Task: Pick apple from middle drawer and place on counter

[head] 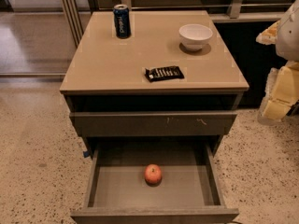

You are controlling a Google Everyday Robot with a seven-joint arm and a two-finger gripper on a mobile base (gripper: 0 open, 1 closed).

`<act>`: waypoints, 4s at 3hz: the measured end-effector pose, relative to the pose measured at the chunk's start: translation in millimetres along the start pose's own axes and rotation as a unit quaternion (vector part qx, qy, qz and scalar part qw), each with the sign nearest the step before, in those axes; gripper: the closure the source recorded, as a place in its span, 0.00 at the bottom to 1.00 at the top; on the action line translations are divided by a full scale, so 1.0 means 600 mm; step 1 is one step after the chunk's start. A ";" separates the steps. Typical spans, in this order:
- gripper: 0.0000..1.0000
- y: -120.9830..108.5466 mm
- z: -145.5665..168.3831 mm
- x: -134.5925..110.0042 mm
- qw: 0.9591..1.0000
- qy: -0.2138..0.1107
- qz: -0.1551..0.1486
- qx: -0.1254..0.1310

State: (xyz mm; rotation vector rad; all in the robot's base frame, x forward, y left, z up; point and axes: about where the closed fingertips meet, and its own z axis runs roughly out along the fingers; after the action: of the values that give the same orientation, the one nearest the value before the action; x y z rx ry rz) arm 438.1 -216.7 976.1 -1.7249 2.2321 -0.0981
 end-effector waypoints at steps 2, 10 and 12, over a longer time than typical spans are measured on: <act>0.14 0.000 0.000 0.000 1.000 0.000 0.000 0.000; 1.00 0.115 0.705 -0.071 0.963 -0.234 0.103 -0.088; 1.00 0.138 0.822 -0.076 0.955 -0.248 0.117 -0.113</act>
Offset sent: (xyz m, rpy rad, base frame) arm 0.0000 0.0000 0.0000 0.0000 0.0000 0.0000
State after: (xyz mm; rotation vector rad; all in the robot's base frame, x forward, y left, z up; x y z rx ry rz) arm 514.0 -83.0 498.2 -1.3703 2.0907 0.5992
